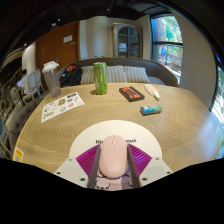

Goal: Arrange mouse

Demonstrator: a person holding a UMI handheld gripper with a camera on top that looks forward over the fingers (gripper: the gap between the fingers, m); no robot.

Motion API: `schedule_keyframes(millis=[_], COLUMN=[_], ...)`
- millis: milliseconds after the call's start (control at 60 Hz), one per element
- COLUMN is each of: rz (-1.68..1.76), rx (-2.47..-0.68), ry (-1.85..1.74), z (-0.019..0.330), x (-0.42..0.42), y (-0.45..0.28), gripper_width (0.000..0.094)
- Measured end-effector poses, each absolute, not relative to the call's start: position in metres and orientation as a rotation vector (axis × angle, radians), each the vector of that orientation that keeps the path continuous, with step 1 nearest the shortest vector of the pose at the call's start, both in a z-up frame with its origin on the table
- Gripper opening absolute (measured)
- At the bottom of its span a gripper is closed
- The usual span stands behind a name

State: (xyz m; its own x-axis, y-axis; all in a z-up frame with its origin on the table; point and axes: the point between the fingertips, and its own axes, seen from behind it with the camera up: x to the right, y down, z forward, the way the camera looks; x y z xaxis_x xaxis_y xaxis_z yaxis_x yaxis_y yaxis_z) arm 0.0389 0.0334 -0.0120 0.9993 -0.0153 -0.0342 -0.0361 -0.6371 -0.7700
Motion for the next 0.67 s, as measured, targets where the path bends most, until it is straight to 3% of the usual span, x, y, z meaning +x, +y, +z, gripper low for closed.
schedule_keyframes(millis=[100, 433, 667], rz=[0.022, 0.063, 0.181], rx=[-2.229, -1.912, -1.819], ry=[0.028, -0.020, 0.056], z=[0.000, 0.093, 0.094], x=[0.040, 0.032, 0.043], y=[0.027, -0.077, -0.147], gripper_width=[0.0870, 0.0855, 0.0841])
